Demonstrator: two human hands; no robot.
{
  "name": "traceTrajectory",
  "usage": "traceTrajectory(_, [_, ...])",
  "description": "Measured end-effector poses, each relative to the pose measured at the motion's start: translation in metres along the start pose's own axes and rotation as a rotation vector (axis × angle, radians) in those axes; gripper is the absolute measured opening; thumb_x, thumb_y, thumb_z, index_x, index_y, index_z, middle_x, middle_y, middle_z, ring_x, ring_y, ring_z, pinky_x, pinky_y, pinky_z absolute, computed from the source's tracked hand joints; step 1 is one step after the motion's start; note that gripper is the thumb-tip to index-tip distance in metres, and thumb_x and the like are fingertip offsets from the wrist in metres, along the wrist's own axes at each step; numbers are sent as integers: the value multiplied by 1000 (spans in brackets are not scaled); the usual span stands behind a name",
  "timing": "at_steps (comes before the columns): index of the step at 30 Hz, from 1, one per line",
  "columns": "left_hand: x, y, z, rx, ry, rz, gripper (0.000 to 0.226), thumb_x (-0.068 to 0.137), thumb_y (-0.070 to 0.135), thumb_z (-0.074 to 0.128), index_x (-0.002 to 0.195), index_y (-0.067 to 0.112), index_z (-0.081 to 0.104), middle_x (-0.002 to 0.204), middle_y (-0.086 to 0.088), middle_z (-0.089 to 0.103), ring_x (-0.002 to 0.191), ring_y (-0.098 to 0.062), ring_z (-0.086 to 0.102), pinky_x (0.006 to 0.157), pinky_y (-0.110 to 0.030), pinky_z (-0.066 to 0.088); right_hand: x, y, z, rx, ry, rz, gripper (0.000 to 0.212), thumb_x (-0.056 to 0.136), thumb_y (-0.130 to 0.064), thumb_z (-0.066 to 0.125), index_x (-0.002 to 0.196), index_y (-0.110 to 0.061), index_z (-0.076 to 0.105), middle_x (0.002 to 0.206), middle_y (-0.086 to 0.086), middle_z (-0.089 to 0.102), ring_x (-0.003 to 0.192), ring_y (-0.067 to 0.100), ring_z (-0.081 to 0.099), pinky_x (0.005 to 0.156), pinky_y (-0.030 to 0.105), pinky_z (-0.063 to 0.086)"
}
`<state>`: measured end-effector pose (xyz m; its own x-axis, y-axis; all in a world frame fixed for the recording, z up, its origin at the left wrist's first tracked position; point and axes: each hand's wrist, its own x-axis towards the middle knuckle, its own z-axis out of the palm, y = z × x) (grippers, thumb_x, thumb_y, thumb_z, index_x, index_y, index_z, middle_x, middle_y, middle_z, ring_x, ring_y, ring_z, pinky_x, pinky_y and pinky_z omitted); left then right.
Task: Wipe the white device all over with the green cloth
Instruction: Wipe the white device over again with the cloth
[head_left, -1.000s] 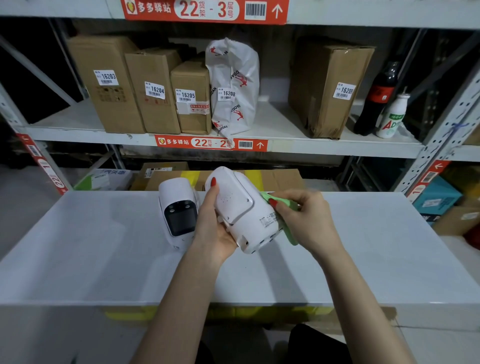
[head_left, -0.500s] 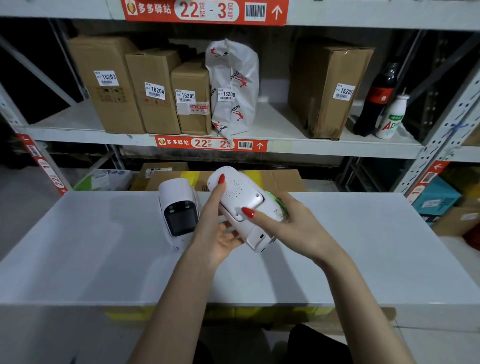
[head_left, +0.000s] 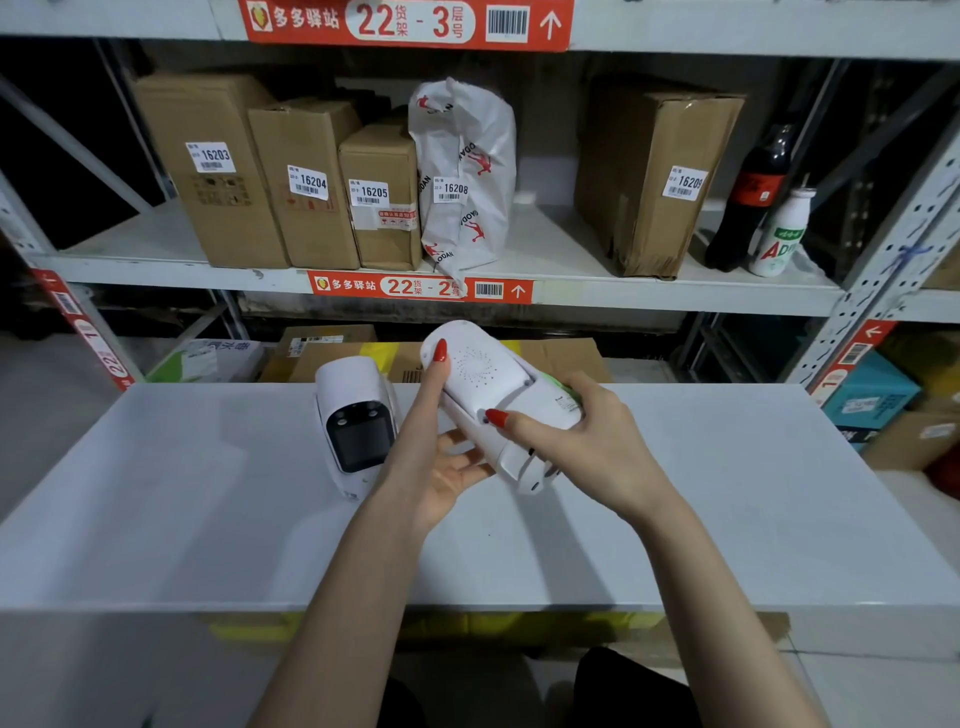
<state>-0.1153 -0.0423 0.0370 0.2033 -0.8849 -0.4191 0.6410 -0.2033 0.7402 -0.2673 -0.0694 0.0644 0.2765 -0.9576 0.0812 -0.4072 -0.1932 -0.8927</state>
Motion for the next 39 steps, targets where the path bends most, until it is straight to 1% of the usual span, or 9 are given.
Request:
traceTrajectory(6, [3,-2,0,126,-94,60,80,70,58,72,140,32,46,128,-10,66,107,-34,69,85,-49,59,2,0,-1,23,31,25,44,65,-51,78,88,-19,59,85,-7,63,79,12,62,58,24,44])
traceTrajectory(12, [5,-3,0,162,-124,134,67,78,51,71,139,37,47,128,-7,67,107,-33,69,88,-53,57,1,1,0,15,14,35,44,70,-49,78,92,-17,57,88,-4,63,82,14,62,57,25,45])
traceTrajectory(20, [2,-1,3,111,19,276,63,79,48,70,136,33,48,121,-3,69,104,-29,70,87,-56,56,-2,-4,-3,5,-81,-63,24,87,-47,61,83,-24,58,78,-8,60,69,5,55,57,15,40])
traceTrajectory(23, [0,2,3,130,34,324,51,84,44,67,132,35,50,115,5,70,99,-21,69,87,-52,57,2,1,-2,-80,-11,-123,40,101,-32,40,70,-7,48,69,7,52,72,23,47,67,32,36])
traceTrajectory(25, [0,3,2,170,36,368,43,86,40,68,126,37,52,108,9,72,99,-19,69,84,-48,59,4,5,0,-135,48,-159,38,99,-13,38,61,-12,37,62,1,43,72,22,40,64,31,30])
traceTrajectory(28, [1,3,2,225,50,421,34,88,32,70,113,46,52,90,21,72,99,-16,68,79,-42,60,6,9,0,-173,104,-211,36,96,-2,42,68,-21,55,69,-7,49,81,17,43,62,25,30])
traceTrajectory(31, [2,1,2,283,72,469,45,86,34,72,120,48,46,110,18,65,107,-16,63,79,-39,59,6,7,0,-127,169,-276,22,94,-6,52,110,-13,66,98,-2,64,92,13,55,72,16,40])
traceTrajectory(36, [1,-1,4,349,117,544,64,67,52,83,120,57,46,137,3,56,121,-21,58,89,-48,57,1,-2,-1,-35,177,-391,16,88,-6,62,100,-16,67,95,-5,67,88,13,62,74,26,50])
traceTrajectory(39, [2,-2,5,360,117,560,60,57,59,82,104,73,48,140,5,54,125,-23,56,90,-50,57,-2,-5,1,-101,163,-417,17,84,-6,67,93,-20,72,88,-12,59,82,6,58,69,11,41])
